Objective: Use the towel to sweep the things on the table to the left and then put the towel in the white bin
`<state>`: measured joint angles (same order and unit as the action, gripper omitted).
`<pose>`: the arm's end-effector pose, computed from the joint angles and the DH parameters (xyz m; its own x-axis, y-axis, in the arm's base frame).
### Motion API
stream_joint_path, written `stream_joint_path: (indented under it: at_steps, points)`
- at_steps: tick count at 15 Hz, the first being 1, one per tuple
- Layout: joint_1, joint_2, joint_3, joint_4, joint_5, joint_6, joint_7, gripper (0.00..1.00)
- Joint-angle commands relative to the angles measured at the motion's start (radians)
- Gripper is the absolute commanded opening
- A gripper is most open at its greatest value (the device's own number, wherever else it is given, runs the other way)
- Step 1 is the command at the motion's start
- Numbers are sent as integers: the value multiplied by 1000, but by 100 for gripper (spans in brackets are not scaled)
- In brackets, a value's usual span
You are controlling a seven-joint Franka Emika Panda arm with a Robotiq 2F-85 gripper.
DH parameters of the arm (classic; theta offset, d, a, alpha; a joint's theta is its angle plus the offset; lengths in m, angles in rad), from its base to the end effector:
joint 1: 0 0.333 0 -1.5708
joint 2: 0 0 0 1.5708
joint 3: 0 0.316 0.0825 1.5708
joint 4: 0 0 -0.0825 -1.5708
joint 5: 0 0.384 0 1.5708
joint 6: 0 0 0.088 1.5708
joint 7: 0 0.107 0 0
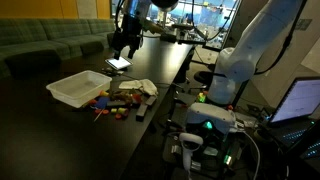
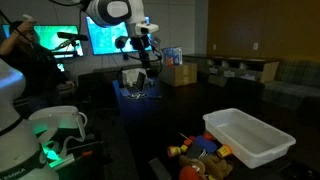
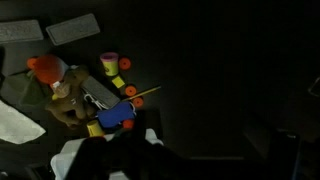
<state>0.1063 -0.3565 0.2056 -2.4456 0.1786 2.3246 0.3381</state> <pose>0.4294 0.1447 0.4524 0.9713 -0.1493 0.1849 -0.1215 -0.9807 -0.1532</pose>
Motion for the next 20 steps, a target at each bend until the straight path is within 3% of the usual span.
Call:
stream_joint_path:
  at_steps: [1,5,9,15,17,20]
  points:
    - [6,0,-6,7,-3,-2,2,100]
    - [-7,0,-24,5,-9,11,-16,100]
    - [-69,9,-115,-46,-41,63,-112,100]
    - [-175,185,-312,-121,-64,381,-399,100]
    - [-186,296,-378,-115,-16,504,-511,100]
    - [-181,479,-434,-68,181,632,-720,100]
